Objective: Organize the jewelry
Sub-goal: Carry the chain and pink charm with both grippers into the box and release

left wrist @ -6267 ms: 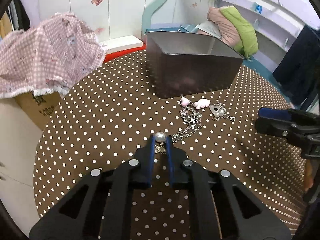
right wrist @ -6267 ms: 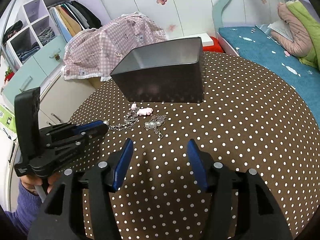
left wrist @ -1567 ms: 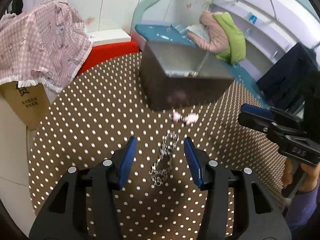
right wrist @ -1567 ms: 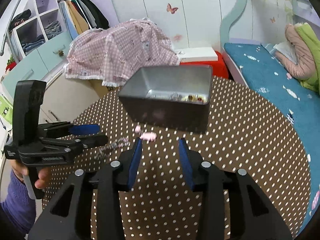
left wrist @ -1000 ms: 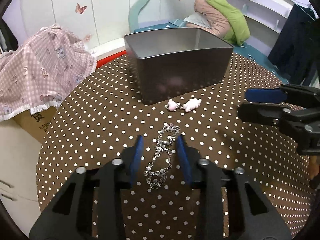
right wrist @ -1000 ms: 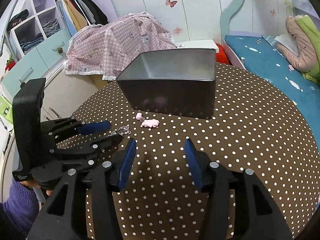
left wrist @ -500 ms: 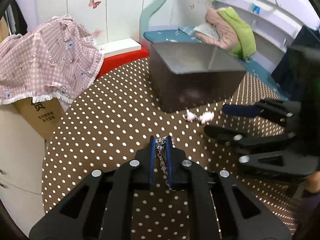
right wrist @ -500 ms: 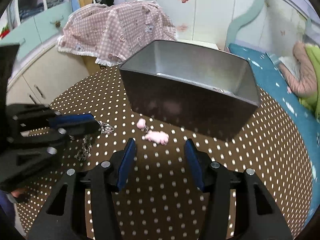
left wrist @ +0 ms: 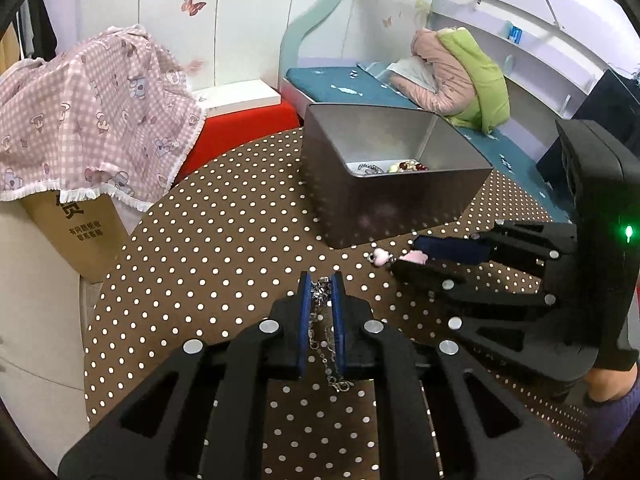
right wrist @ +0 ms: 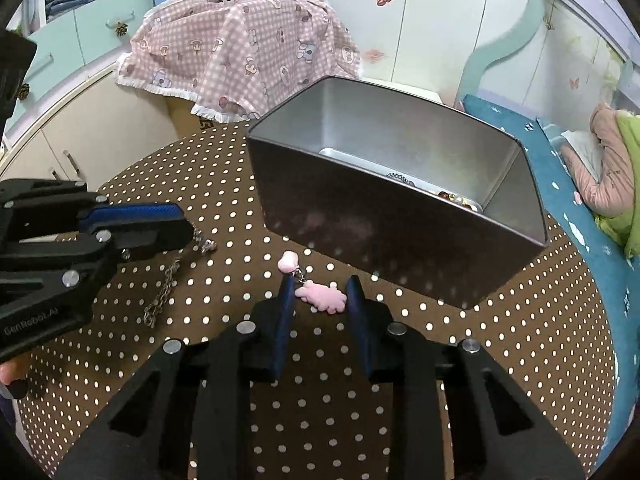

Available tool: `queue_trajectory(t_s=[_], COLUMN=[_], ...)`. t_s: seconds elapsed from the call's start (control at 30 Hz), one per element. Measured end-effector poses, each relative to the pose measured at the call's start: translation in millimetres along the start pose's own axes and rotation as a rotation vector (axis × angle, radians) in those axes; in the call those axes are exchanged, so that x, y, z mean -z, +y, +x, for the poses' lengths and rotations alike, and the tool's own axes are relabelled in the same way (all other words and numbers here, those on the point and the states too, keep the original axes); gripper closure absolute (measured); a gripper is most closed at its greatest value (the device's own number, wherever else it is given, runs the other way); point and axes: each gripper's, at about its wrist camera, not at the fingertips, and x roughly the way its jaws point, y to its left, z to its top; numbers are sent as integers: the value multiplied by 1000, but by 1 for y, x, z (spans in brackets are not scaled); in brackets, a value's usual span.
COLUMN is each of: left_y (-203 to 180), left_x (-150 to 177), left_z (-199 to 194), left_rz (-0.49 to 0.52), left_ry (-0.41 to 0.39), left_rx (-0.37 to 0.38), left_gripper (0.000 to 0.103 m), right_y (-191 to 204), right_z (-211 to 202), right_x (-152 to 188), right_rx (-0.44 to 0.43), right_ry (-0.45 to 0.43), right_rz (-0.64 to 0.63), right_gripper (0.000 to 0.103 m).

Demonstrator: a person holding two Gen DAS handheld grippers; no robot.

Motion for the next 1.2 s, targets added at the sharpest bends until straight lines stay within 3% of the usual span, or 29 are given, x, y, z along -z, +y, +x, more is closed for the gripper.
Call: queue_trajectory(t_s=[0.3,0.53,0.8,0.97,1.2], left_y=[-16,-42,-66,-70,-59], left_x=[-23,-62,-118,-142,-130], left_z=[-26,-54,-76,-53,9], left_rz=[-2,28,70,71,56], left_ry=[-30,-78,-159,-137,-12], left_rx=[67,127,130,107,82], left_gripper=[93,93,93,93,93], right_y=[-11,-31,-57,-71,-83], right_z=[-51,-109,-118,-102,-68], right_x=[1,-12,-33,-43,-41], right_rx=[-69,-97,-103,-114,-100], right_ry=[-70,-181,-239,-233,-173], right_rz=[40,83,157,218,250], right_gripper=[78,78,78,78,78])
